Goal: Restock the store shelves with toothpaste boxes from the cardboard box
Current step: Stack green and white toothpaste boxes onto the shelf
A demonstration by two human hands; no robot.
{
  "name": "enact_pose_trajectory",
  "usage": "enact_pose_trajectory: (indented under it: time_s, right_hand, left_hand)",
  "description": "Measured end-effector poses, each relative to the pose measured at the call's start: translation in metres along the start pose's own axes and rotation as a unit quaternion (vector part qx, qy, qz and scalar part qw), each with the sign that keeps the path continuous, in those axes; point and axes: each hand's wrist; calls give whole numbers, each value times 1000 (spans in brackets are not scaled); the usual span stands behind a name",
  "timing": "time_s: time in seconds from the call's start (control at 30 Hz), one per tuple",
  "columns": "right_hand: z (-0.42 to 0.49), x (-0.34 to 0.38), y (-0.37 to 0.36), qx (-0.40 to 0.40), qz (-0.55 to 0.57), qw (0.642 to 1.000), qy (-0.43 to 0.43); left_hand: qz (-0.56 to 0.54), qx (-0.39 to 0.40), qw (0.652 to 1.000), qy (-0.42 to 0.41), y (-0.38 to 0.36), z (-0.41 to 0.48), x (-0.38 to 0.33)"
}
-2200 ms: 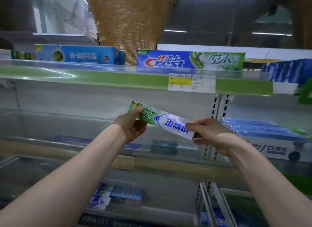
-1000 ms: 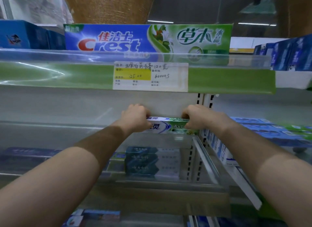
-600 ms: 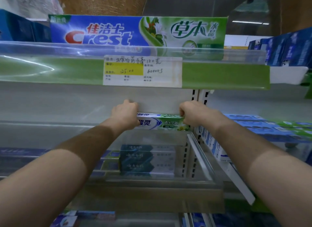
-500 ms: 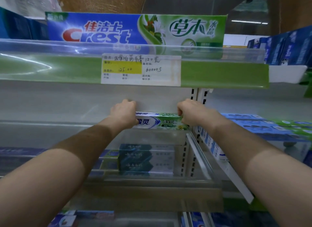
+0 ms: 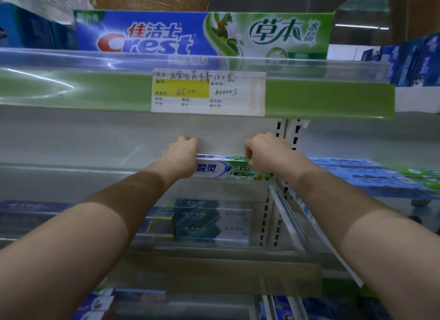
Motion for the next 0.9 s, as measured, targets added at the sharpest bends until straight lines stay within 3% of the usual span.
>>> enact_pose_trajectory:
  time_s: [0.37,0.5,0.6,0.67,0.8,0.9]
  right_hand:
    - [-3,20,3,18,19,999,-22]
    - [-12,34,15,-9,122,992,-16]
    - [-21,57,32,-25,235,971,-24]
    - [-31,78,38,-52,332,941,-29]
    - [-59,126,48,-90,493,865,-25]
    - [-74,163,52,-95,580,809,-15]
  left_hand:
    - [25,-13,1000,7,3,-10,0]
    - [10,-49,999,14,10,-17,6]
    - [-106,-51,991,58,21,-30,7]
    - [-254,-53,960,102,29,-44,6]
    - [-554,-53,815,161,50,-88,12]
    - [-652,-72,728,199,64,-125,29]
Point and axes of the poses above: each hand's wrist, its own z-axis towards the middle knuckle, its own y-axis out of the back of the hand, x = y × z, and after that the axes turned 4 degrees about y, right-handed
